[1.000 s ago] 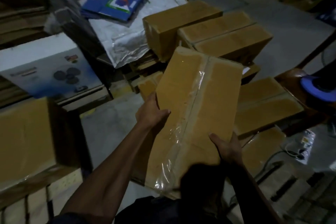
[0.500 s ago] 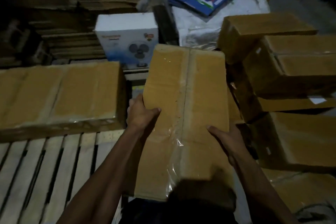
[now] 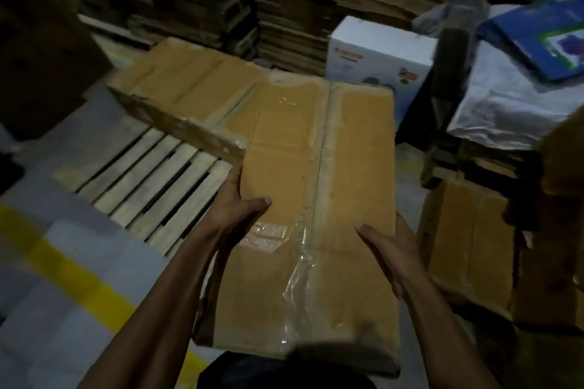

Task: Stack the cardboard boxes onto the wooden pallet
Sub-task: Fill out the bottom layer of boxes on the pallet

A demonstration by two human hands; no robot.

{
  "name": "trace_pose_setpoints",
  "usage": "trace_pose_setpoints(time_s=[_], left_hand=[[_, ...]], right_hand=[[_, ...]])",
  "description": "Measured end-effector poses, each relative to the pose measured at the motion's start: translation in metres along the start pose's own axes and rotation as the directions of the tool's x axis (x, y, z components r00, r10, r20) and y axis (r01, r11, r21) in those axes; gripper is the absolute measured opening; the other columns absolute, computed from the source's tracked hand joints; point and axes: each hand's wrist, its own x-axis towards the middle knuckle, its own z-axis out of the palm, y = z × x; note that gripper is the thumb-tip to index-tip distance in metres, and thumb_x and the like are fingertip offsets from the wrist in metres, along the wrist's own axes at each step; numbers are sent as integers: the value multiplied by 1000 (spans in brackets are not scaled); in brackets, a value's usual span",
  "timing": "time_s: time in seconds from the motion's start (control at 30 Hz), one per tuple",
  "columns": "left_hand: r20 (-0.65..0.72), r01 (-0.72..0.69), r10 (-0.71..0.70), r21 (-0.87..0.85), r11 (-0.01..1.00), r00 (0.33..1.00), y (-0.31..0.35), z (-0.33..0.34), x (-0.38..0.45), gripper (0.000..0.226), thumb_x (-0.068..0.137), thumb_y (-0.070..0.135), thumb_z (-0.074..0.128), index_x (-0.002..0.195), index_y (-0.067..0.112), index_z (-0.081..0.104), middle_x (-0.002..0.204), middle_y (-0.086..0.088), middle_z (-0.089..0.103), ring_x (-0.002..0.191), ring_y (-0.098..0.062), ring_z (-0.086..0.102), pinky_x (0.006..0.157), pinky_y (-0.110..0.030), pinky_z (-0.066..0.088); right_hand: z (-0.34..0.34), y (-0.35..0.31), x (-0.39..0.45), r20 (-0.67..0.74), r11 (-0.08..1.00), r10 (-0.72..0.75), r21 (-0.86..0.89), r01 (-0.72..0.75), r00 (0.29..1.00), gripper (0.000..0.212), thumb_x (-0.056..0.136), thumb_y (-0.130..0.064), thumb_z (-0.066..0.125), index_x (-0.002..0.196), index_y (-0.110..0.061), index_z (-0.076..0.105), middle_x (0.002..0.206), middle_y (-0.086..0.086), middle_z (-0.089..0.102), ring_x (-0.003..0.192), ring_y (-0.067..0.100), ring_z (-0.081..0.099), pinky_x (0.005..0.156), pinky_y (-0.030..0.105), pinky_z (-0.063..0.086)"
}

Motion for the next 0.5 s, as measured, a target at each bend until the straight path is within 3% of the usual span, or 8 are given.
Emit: trace_pose_setpoints(time_s=[0.1,0.23,0.33,0.4,0.5], left_hand=[[-8,28,-29,-81,996,1000,-12,-25,-31,80,81,-4,73,143,30,35,123,7,57,111,-16,60,80,-30,57],[-160,-54,34,-128,990,987,-24,-54,-64,77,83,-5,72,139,36,38,124,7,59,110,-16,63,78,-26,58],[-248,-66,31,-135,989,968,-37,-82,-81,80,79,5,78,141,38,39,125,6,61,110,-20,65,84,-37,59],[-297,-63,33,-92,994,954,-44,-109,-93,90,72,21,83,143,47,35,127,10,61,111,-21,65,89,-48,57],[-371,-66,51,-29,997,927,-56,-149,-110,95,66,36,86,142,54,32,127,18,60,113,-17,64,91,-50,55]], right_hand=[[16,-2,-2,83,998,-20,-49,24,996,75,65,-55,86,131,-36,57,110,-12,71,100,18,69,92,49,57],[51,-11,-9,179,988,-69,-124,92,981,86,54,-67,83,131,-42,53,112,-13,70,102,18,68,93,50,56],[82,-24,-16,257,969,-131,-169,178,958,94,53,-69,81,135,-45,43,116,-15,65,107,19,64,96,52,53],[107,-35,-22,316,945,-180,-208,254,931,103,52,-71,81,141,-48,34,121,-14,62,111,20,62,98,53,51],[148,-51,-35,409,923,-225,-202,329,884,111,55,-68,83,147,-52,23,128,-16,58,118,18,58,101,54,49]])
